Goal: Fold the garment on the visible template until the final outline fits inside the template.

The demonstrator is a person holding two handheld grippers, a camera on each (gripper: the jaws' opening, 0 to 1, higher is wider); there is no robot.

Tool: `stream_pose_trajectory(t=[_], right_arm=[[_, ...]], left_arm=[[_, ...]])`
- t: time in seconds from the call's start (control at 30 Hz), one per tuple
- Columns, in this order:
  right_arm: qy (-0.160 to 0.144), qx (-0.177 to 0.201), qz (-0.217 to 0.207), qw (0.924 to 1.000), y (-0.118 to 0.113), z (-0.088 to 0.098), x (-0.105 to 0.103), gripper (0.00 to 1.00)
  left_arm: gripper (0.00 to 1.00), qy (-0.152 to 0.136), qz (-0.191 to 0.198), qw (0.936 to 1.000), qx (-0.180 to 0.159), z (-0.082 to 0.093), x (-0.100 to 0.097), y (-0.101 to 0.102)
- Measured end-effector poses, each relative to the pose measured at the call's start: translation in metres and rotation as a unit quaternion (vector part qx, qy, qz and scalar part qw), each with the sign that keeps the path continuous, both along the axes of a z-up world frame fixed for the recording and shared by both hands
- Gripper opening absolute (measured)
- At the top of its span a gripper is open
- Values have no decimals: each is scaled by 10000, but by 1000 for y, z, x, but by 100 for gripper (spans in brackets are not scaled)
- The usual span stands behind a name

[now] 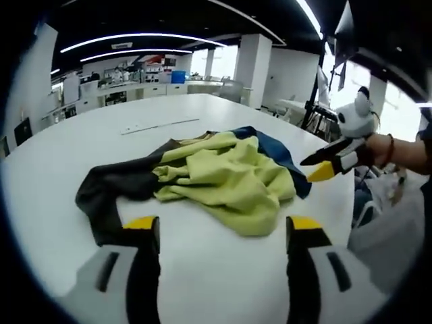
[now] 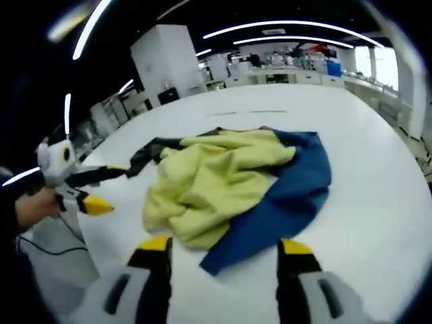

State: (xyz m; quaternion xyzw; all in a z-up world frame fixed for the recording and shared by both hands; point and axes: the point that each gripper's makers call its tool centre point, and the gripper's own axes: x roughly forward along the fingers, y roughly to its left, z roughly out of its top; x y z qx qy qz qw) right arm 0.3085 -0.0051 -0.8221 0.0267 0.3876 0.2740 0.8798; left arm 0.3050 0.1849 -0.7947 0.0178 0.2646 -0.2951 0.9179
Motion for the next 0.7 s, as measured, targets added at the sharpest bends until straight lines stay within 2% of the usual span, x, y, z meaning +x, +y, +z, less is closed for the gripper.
stream_pose_trajectory(t=[0.1, 0.17, 0.27, 0.4, 0.47, 0.57, 0.7], right_arm=[[76, 24, -98, 9999, 0, -5, -5, 54], [135, 5, -135, 9998, -1, -10, -10, 51], [169, 117, -311, 9993, -2, -14, -11, 45], [180, 146, -487, 9985, -5, -18, -12, 36], [181, 137, -533, 9983, -5, -19, -14, 30], [126, 97, -595, 9981, -8, -22, -12, 20], [94, 163, -753, 9970, -11, -25, -11, 12]], left_arm=[[69, 61, -37, 10000, 45, -12, 0, -1], [66, 34, -4, 10000, 49, -13, 1, -6], [61, -45, 51, 9999, -151, -13, 5, -16], [54, -32, -72, 10000, -54, -16, 3, -31], [52, -54, -164, 9998, 20, -19, 2, -36], [50, -96, -325, 9984, 455, -29, 0, -41], [44, -126, -348, 9963, 771, -37, 2, -45]])
